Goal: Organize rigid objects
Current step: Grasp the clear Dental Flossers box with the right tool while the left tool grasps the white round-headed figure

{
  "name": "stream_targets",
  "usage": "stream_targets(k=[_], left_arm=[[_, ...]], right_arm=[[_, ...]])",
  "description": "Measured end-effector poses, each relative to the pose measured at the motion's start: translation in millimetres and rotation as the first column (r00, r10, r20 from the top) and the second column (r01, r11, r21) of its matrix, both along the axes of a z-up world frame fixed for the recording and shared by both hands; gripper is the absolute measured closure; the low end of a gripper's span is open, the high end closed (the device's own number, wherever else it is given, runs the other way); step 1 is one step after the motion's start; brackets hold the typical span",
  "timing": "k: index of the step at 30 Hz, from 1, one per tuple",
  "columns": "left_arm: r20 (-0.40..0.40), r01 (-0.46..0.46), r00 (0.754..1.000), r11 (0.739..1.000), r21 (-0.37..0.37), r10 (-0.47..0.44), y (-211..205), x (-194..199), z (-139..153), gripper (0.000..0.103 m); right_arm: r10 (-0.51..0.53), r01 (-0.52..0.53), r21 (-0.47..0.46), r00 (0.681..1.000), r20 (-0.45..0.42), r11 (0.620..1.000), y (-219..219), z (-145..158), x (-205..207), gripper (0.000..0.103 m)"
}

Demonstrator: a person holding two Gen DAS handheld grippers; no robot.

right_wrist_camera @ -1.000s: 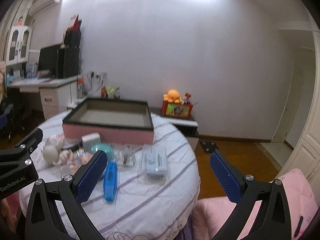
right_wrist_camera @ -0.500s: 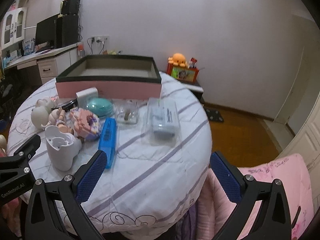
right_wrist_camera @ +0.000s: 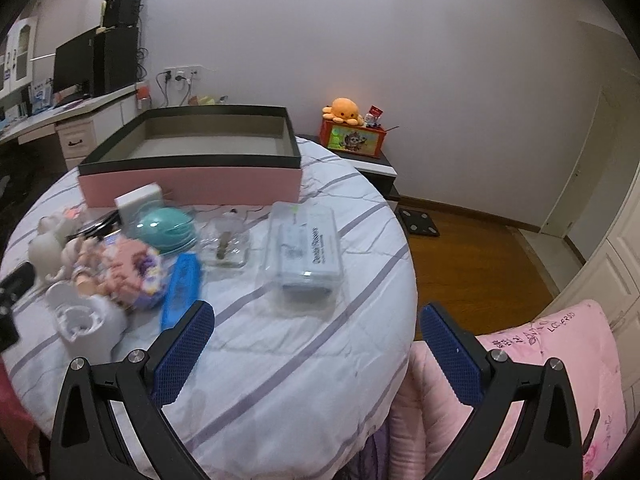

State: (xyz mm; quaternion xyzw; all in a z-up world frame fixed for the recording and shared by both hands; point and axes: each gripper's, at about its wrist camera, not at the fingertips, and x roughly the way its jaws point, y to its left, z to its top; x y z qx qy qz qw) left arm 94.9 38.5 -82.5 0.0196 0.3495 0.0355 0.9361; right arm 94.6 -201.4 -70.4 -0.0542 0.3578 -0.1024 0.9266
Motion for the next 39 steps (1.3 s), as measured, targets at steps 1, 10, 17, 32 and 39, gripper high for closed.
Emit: stream_targets(k=[1, 10, 17, 32, 39], left_arm=[[-0.004, -0.007, 1.000, 1.000, -0.003, 0.007, 3, 5, 0, 0.000], [-0.110, -0.013, 0.994, 1.000, -0.022, 0.011, 15, 58, -20, 0.000], [-0.186, -0.008, 0.983, 0.996, -0.085, -0.008, 27, 82, -50, 0.001], [-0.132, 0.082, 0.987, 0.992, -0.101, -0.095, 17, 74, -40, 0.058], [-0.135, 0.073, 0.987, 0.991, -0.113, -0.088, 13, 62, -37, 0.058]], right_arm=[[-0.008, 0.008, -0.003, 1.000, -0.005, 1.000, -1, -1, 6, 0.000], [-0.049, 0.049, -0.007, 0.996, -0.075, 0.999, -14, -21, 55, 0.000], [-0.075, 0.079, 0.018, 0.988, -0.138, 0.997, -23, -43, 83, 0.000], [0.008, 0.006, 0.113, 0.993, -0.121, 0.994, -10, -40, 81, 0.042], [0.014, -0.006, 0.112, 0.997, -0.076, 0.994, -12, -23, 64, 0.042]])
